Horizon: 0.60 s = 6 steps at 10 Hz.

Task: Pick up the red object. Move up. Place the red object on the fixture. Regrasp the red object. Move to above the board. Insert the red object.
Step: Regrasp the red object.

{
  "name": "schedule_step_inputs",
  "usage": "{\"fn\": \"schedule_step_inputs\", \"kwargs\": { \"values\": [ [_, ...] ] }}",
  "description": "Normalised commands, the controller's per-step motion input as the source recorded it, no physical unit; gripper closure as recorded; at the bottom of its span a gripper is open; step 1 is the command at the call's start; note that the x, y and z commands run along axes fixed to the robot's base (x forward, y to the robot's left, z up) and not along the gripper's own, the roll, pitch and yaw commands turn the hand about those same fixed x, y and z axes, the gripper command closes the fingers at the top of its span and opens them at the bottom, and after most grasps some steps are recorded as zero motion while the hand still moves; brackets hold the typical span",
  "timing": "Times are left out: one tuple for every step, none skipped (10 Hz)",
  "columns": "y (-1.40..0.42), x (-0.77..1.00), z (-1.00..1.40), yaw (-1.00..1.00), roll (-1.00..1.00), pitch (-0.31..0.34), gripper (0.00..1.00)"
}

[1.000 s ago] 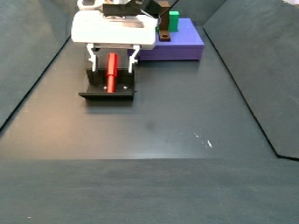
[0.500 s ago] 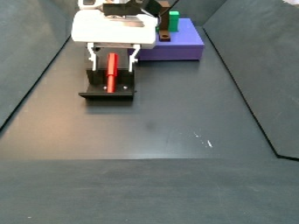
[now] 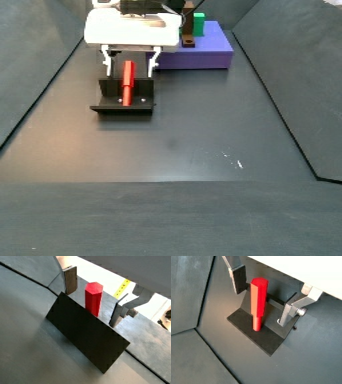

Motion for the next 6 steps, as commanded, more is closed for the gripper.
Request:
{"fn": "schedule_step_inputs", "kwargs": {
  "values": [
    [0.00,0.00,0.00,0.00,0.00,0.000,1.00],
    [0.00,0.00,0.00,0.00,0.00,0.000,1.00],
    [0.00,0.00,0.00,0.00,0.00,0.000,1.00],
    [0.00,0.00,0.00,0.00,0.00,0.000,1.00],
    [0.00,0.00,0.00,0.00,0.00,0.000,1.00],
    [0.00,0.00,0.00,0.00,0.00,0.000,1.00]
  ]
}}
